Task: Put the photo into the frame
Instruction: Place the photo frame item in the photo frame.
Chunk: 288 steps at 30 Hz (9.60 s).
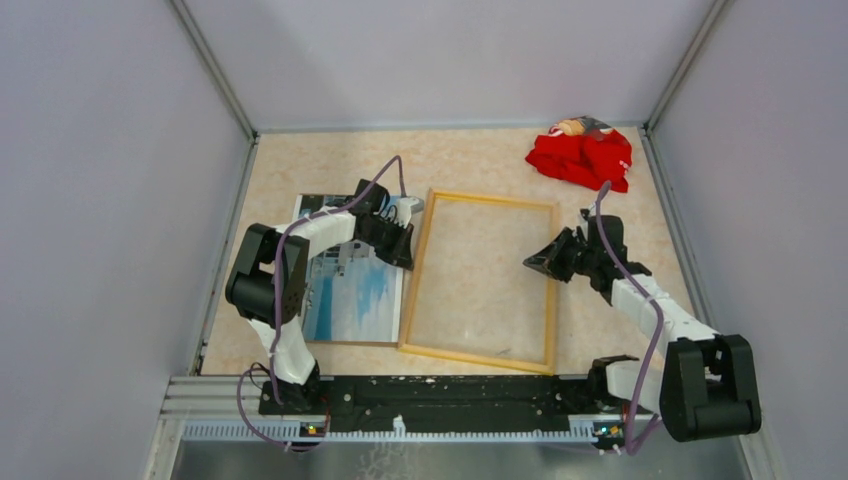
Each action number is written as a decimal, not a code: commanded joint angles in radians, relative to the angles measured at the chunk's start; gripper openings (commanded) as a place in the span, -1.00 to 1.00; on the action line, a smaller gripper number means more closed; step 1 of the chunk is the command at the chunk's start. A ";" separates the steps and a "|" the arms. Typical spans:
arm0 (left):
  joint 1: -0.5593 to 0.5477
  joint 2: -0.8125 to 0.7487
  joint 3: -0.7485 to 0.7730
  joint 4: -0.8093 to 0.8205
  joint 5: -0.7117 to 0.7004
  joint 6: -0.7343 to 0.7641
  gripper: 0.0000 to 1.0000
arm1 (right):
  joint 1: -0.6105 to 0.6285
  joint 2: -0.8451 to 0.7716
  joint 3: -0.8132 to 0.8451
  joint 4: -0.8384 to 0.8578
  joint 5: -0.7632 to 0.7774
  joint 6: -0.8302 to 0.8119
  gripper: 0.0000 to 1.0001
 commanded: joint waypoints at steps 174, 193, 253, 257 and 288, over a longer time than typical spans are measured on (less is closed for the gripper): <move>-0.005 0.033 0.001 0.059 0.091 0.001 -1.00 | 0.250 0.126 -0.001 0.669 0.152 0.693 -1.00; -0.005 0.030 -0.005 0.056 0.085 0.001 -1.00 | 0.306 0.156 0.100 0.596 0.209 0.680 -1.00; 0.092 -0.087 -0.004 -0.055 0.182 0.088 -0.95 | 0.194 0.011 0.146 0.347 0.101 0.531 -1.00; 0.104 -0.117 -0.005 -0.064 0.116 0.112 -0.88 | 0.187 -0.006 0.157 0.321 0.101 0.515 -1.00; 0.080 -0.034 -0.063 0.001 0.085 0.060 -0.93 | 0.084 0.008 0.000 0.345 0.039 0.368 -1.00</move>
